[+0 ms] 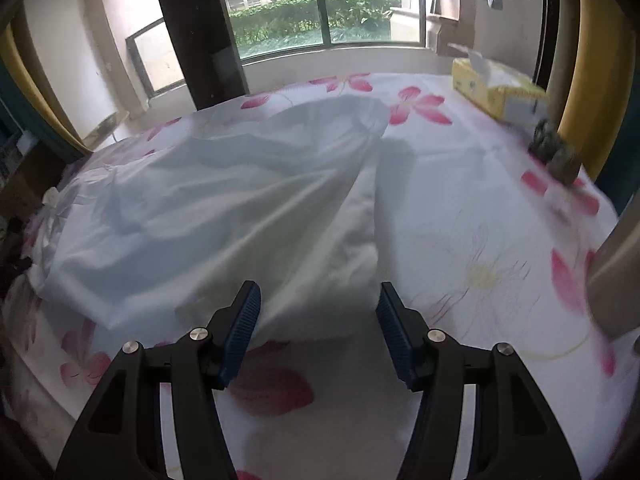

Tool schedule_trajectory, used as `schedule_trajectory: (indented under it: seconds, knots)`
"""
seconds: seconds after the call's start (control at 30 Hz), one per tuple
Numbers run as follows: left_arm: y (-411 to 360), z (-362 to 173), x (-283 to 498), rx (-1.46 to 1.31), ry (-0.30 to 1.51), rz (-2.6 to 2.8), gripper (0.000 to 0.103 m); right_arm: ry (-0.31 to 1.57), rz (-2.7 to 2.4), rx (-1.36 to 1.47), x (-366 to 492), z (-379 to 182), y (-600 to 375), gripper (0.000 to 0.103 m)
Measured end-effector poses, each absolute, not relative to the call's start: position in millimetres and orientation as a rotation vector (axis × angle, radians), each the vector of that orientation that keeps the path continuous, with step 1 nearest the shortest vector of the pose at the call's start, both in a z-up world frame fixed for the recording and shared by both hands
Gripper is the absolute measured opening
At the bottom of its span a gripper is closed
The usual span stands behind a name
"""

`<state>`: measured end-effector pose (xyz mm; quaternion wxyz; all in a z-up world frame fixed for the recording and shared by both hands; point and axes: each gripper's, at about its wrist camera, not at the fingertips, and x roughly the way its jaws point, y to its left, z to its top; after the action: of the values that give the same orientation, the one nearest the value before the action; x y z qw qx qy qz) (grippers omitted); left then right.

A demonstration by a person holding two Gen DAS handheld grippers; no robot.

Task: Fold large clothes
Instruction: 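Close both tools on the folded shirt fabric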

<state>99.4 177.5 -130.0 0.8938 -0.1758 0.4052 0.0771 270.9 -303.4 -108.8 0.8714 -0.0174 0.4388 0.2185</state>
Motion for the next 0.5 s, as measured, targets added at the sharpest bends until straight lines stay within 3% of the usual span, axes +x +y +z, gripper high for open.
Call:
schedule_trajectory:
  seconds: [0.03,0.07,0.13,0.5]
  knots:
    - [176,-131,100,-0.368,0.847,0.141,0.013,0.914,0.464,-0.046,268,-109,-302,0.035]
    - [174,-133,100,-0.383,0.852,0.117,0.012,0.914,0.473,-0.045,266,-109,-302,0.025]
    - [169,-130,99,-0.361,0.841,0.131,0.009,0.918,0.487,-0.037,262,-108,-303,0.016]
    - [155,-99,74,-0.345,0.776,0.136,0.006,0.862,0.476,-0.046,236,-87,-316,0.013]
